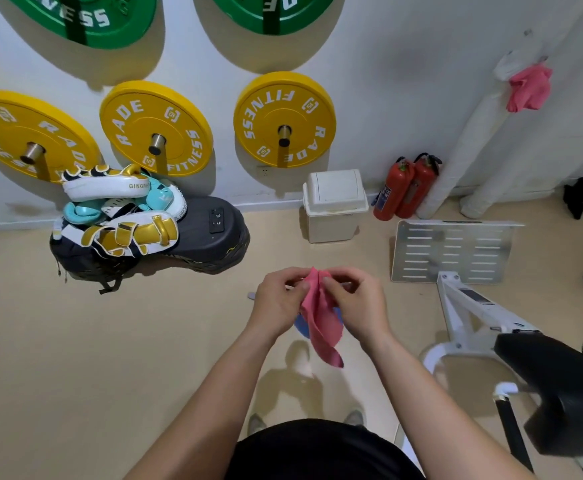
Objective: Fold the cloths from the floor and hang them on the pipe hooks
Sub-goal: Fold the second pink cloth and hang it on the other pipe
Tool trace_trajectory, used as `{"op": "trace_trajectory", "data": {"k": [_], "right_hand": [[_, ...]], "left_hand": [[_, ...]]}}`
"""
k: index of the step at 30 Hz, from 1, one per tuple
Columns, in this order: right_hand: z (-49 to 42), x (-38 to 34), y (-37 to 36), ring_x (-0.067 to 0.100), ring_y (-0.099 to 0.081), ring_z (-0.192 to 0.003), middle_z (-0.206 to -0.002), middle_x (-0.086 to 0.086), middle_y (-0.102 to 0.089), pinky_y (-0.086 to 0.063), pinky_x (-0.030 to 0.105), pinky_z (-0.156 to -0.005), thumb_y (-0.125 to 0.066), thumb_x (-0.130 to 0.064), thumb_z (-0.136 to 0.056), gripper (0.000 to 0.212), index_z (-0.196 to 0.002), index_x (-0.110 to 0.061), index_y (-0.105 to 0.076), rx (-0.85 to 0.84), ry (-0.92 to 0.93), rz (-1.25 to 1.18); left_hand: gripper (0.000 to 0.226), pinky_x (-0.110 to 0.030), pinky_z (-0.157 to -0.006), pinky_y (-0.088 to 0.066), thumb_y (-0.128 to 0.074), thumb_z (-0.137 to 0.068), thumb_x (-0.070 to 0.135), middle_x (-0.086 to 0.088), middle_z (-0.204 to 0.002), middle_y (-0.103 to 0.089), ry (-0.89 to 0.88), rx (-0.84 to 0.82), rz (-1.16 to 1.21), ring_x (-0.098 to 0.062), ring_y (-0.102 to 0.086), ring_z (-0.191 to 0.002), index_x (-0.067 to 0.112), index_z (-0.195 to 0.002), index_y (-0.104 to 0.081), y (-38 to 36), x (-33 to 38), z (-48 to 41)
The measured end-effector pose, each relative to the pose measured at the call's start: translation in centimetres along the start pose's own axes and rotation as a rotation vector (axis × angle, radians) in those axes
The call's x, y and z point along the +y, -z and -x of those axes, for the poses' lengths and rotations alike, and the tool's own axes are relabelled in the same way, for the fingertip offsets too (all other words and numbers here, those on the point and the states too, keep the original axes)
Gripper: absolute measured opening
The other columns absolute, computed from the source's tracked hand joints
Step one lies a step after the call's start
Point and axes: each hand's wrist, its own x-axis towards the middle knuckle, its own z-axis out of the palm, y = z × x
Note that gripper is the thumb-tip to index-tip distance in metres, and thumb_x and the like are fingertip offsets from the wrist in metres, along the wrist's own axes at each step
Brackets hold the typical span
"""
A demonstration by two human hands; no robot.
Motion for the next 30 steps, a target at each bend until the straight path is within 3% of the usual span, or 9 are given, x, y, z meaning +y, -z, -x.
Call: {"op": "trace_trajectory", "data": {"k": [3,5,8,11,14,18,21,25,30], "right_hand": [[0.6,0.0,-0.2,0.008,-0.072,-0.085,-0.086,-0.01,-0.077,-0.057,0.029,-0.081,-0.069,-0.005,-0.089,0.021,-0.088,-0.025,-0.078,-0.026,0.04,-0.017],[0.5,0.4,-0.3,0.009,-0.072,-0.086,-0.087,-0.009,-0.077,-0.056,0.031,-0.083,-0.072,-0.007,-0.087,0.018,-0.087,-0.024,-0.078,-0.013,0.037,-0.015],[0.3,0.9,-0.3,0.011,-0.072,-0.085,-0.086,-0.006,-0.077,-0.057,0.034,-0.083,-0.075,-0.008,-0.085,0.012,-0.089,-0.019,-0.079,-0.024,0.022,-0.016],[0.1,0.9,-0.2,0.012,-0.073,-0.08,-0.083,-0.004,-0.076,-0.056,0.03,-0.077,-0.075,-0.006,-0.085,0.011,-0.088,-0.016,-0.078,-0.032,0.018,-0.059],[-0.2,0.6,0.0,0.015,-0.073,-0.08,-0.083,0.0,-0.077,-0.055,0.027,-0.074,-0.076,-0.005,-0.084,0.011,-0.087,-0.015,-0.077,-0.037,0.015,-0.108],[-0.4,0.0,0.3,0.017,-0.074,-0.08,-0.084,0.004,-0.077,-0.057,0.028,-0.074,-0.074,-0.002,-0.085,0.01,-0.087,-0.012,-0.076,-0.09,0.013,-0.177],[-0.4,-0.3,0.2,0.018,-0.074,-0.081,-0.084,0.004,-0.077,-0.058,0.031,-0.075,-0.074,-0.003,-0.086,0.009,-0.088,-0.011,-0.077,-0.115,0.02,-0.163],[-0.3,-0.8,0.3,0.015,-0.073,-0.079,-0.084,0.002,-0.078,-0.056,0.028,-0.074,-0.073,-0.005,-0.086,0.008,-0.089,-0.01,-0.078,-0.139,0.024,-0.125],[-0.2,-1.4,0.6,0.011,-0.073,-0.087,-0.088,-0.004,-0.078,-0.057,0.026,-0.081,-0.074,-0.005,-0.084,0.013,-0.092,-0.014,-0.078,-0.213,0.08,-0.004]], "left_hand": [[0.013,-0.041,-0.079,-0.059,-0.069,-0.088,0.028,0.009,-0.078,-0.071,-0.022,0.055,0.012,-0.013,-0.068,-0.073,0.031,-0.099,-0.076,0.0,0.3,0.1],[0.006,-0.039,-0.068,-0.059,-0.072,-0.088,0.028,0.003,-0.072,-0.069,-0.001,0.101,0.042,-0.015,-0.067,-0.062,0.029,-0.093,-0.068,-0.1,0.9,0.2],[0.008,-0.05,-0.069,-0.061,-0.071,-0.085,0.021,-0.003,-0.072,-0.069,0.033,0.1,0.079,-0.03,-0.071,-0.067,0.026,-0.085,-0.064,-0.2,1.4,-0.1],[0.02,-0.048,-0.077,-0.061,-0.065,-0.08,0.009,0.005,-0.075,-0.071,0.044,0.054,0.033,-0.023,-0.072,-0.071,0.027,-0.08,-0.073,0.3,1.6,-0.5],[0.027,-0.043,-0.085,-0.06,-0.065,-0.079,-0.001,0.002,-0.089,-0.075,0.062,-0.036,0.073,-0.016,-0.073,-0.078,0.022,-0.09,-0.077,0.8,2.1,-0.5],[0.023,-0.042,-0.089,-0.058,-0.079,-0.072,0.012,0.005,-0.091,-0.076,-0.008,-0.061,0.038,-0.018,-0.074,-0.088,0.027,-0.091,-0.077,1.5,2.0,-0.4],[0.014,-0.041,-0.087,-0.058,-0.08,-0.072,0.021,0.011,-0.082,-0.075,-0.062,-0.019,-0.057,-0.014,-0.072,-0.082,0.031,-0.082,-0.078,1.7,1.8,-0.6],[0.013,-0.028,-0.073,-0.057,-0.081,-0.073,0.022,0.013,-0.073,-0.073,-0.1,0.004,-0.131,-0.007,-0.067,-0.069,0.034,-0.075,-0.077,1.9,2.1,-0.6],[0.012,-0.021,-0.062,-0.052,-0.077,-0.072,0.021,0.012,-0.07,-0.072,-0.135,0.047,-0.266,-0.004,-0.068,-0.068,0.032,-0.075,-0.074,2.1,2.4,-0.7]]}}
